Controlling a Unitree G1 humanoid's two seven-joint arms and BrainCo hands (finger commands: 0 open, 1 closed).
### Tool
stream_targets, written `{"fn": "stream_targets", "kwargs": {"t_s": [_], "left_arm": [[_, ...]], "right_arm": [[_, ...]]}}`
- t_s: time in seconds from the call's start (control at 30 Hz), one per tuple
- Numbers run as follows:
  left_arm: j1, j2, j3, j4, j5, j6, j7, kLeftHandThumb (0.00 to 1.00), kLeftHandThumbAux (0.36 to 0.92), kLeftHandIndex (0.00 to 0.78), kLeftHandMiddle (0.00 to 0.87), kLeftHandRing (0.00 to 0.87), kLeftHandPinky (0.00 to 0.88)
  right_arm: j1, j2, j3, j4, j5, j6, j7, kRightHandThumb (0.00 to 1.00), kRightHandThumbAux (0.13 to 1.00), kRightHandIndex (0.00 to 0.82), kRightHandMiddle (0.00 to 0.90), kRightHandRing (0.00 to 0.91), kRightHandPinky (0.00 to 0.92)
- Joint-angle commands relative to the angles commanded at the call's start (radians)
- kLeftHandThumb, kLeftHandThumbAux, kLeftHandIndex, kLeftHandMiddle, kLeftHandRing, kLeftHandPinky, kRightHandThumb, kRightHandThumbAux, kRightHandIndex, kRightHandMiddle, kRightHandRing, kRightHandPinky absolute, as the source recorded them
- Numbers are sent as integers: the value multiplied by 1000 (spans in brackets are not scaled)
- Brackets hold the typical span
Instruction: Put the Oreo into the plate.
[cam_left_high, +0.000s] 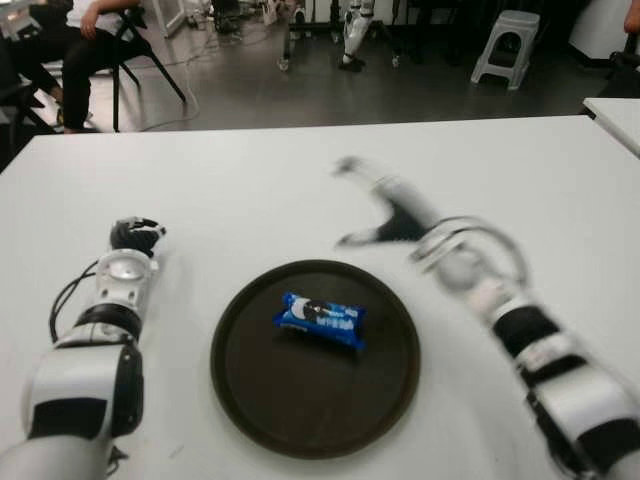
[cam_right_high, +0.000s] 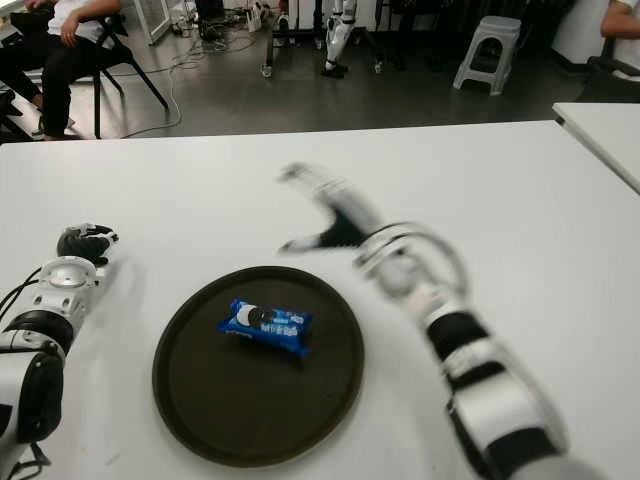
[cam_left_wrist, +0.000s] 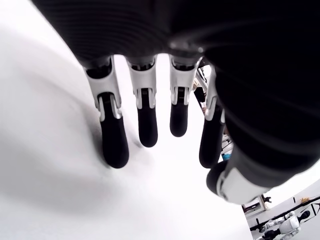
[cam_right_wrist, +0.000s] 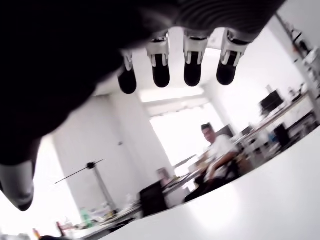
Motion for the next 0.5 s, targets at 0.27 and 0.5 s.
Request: {"fn": "stream_targets", "kwargs": {"t_s": [0.27, 0.5], "left_arm": [[4, 5, -4, -1, 4, -3, -1, 676, 724, 398, 174, 181, 168], [5, 11, -5, 1, 4, 1, -2, 675, 724, 398, 174, 190, 197]], "right_arm": [[-54, -31, -58, 190, 66, 155, -37, 0, 591, 0, 0, 0, 0], [-56, -40, -115, 240, 119, 219, -46, 0, 556, 0, 0, 0, 0]]}}
